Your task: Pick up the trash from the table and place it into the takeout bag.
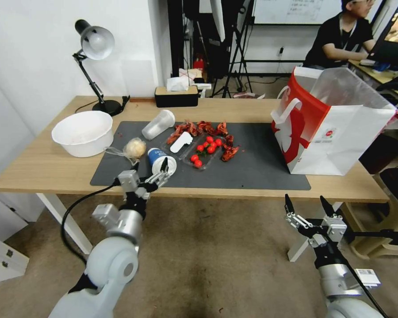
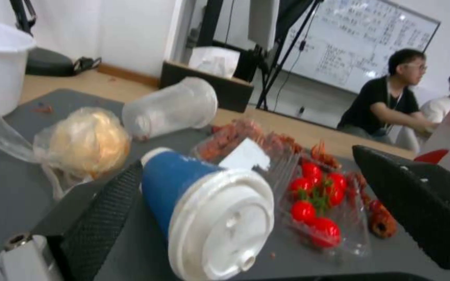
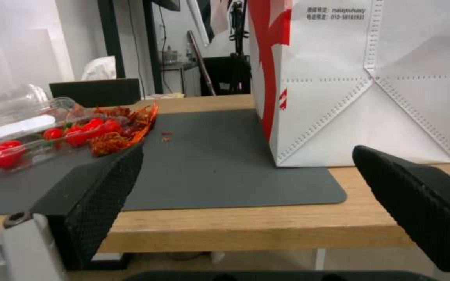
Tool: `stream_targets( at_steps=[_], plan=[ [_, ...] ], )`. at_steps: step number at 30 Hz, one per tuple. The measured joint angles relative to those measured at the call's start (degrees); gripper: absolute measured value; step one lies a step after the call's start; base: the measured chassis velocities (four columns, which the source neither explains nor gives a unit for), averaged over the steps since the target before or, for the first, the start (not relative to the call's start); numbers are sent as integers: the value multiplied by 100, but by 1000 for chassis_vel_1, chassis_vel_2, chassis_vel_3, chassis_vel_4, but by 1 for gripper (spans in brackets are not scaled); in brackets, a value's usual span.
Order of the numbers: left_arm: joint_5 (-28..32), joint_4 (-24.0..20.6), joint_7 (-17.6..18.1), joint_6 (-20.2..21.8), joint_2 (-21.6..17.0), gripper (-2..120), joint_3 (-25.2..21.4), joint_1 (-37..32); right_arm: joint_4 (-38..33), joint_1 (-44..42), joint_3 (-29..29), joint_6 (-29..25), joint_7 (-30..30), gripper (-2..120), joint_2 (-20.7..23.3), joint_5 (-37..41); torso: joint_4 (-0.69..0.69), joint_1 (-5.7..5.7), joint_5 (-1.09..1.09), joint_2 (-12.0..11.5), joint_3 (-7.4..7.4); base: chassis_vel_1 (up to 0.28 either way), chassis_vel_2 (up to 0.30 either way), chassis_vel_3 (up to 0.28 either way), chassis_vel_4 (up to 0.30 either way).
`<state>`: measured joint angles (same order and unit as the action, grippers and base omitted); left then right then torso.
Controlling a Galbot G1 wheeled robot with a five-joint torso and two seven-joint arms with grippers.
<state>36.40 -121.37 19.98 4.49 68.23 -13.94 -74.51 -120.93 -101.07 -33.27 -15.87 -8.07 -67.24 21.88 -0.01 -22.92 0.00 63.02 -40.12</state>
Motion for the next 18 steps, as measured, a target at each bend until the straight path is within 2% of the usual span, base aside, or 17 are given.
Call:
stream_targets(
  at_steps=[8, 10, 12, 14, 18],
  plan=[
    [-99, 355, 501, 62, -64, 100, 256, 405, 48, -8, 18, 60, -29, 100, 5, -48, 1, 0, 1, 0, 1, 0, 0, 0, 0],
    [-101, 366, 521, 63, -64, 100, 266, 418, 50, -9, 18, 60, -31, 100, 2, -52, 1, 0, 0, 0, 1, 0, 0, 0, 0],
    [-52, 499, 810, 75, -47, 100, 493, 668, 81, -13, 17, 59, -55, 100, -41, -141, 1, 0, 1, 0, 1, 0, 0, 0, 0],
    [-25, 504, 841, 82, -44, 100, 516, 694, 86, -13, 17, 59, -59, 100, -46, -150, 1, 0, 1, 0, 1, 0, 0, 0, 0],
    [365, 568, 1290, 300, 53, 100, 753, 961, 149, -20, 2, 38, -88, 100, -89, -263, 1, 0, 1, 0, 1, 0, 0, 0, 0]
  ],
)
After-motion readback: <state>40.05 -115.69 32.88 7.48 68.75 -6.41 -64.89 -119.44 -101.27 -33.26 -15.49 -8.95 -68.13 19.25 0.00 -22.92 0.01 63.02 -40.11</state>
